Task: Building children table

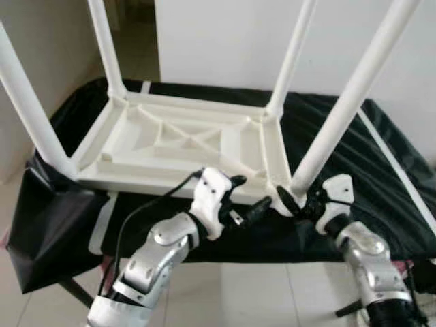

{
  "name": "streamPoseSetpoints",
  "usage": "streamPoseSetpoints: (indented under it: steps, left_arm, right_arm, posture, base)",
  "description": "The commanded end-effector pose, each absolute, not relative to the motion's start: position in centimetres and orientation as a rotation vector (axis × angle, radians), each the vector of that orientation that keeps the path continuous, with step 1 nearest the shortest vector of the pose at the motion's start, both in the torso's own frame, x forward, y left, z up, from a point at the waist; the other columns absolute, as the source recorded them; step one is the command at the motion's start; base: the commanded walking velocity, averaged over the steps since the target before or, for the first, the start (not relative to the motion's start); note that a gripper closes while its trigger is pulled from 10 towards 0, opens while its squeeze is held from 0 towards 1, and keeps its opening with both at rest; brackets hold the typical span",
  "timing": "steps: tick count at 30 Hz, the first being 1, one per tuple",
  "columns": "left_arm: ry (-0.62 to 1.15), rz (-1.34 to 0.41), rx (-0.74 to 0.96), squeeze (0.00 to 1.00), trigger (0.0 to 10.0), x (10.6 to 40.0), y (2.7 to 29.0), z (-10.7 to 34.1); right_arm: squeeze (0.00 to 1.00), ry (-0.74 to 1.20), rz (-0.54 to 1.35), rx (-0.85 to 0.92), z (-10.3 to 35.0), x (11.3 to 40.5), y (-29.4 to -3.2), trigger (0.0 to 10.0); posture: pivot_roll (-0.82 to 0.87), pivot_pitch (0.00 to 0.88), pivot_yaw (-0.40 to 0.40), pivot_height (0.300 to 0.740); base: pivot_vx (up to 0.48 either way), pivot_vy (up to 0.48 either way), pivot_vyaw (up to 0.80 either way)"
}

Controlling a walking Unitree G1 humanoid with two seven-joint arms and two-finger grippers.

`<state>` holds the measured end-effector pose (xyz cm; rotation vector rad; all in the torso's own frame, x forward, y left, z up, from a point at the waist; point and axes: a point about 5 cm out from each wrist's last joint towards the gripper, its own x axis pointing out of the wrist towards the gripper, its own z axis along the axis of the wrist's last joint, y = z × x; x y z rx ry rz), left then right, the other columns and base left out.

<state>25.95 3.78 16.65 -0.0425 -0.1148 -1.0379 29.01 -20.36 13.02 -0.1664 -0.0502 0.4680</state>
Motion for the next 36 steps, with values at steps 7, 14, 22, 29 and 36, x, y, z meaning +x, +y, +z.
streamPoseSetpoints:
  steps: [7, 14, 22, 29, 36]
  left_arm:
    - [-0.123, -1.093, -0.013, 0.00, 10.0, 25.9, 3.4, 16.7]
    - [-0.128, -1.092, -0.008, 0.00, 10.0, 26.0, 3.4, 16.8]
    - [-0.130, -1.079, -0.010, 0.00, 10.0, 25.9, 3.4, 16.8]
    - [-0.130, -1.063, -0.012, 0.00, 10.0, 26.0, 3.5, 16.8]
    - [-0.129, -1.066, -0.014, 0.00, 10.0, 26.0, 3.6, 16.8]
  right_arm:
    - [0.00, 0.010, 0.579, -0.196, 12.7, 30.0, -20.5, 10.0]
    - [0.00, 0.037, 0.604, -0.221, 12.5, 31.6, -19.9, 10.0]
    - [0.00, 0.078, 0.624, -0.218, 12.0, 32.0, -19.7, 0.0]
    - [0.00, 0.114, 0.627, -0.212, 11.6, 32.2, -20.3, 0.7]
    - [0.00, 0.118, 0.604, -0.179, 11.4, 32.5, -20.5, 10.0]
  posture:
    - [0.01, 0.000, -0.078, 0.740]
    - [0.02, 0.000, -0.082, 0.740]
    - [0.03, 0.000, -0.096, 0.740]
    - [0.04, 0.000, -0.102, 0.740]
    - [0.03, 0.000, -0.099, 0.740]
  base:
    - [0.000, 0.000, 0.00]
    - [0.000, 0.000, 0.00]
    - [0.000, 0.000, 0.00]
    - [0.000, 0.000, 0.00]
    - [0.000, 0.000, 0.00]
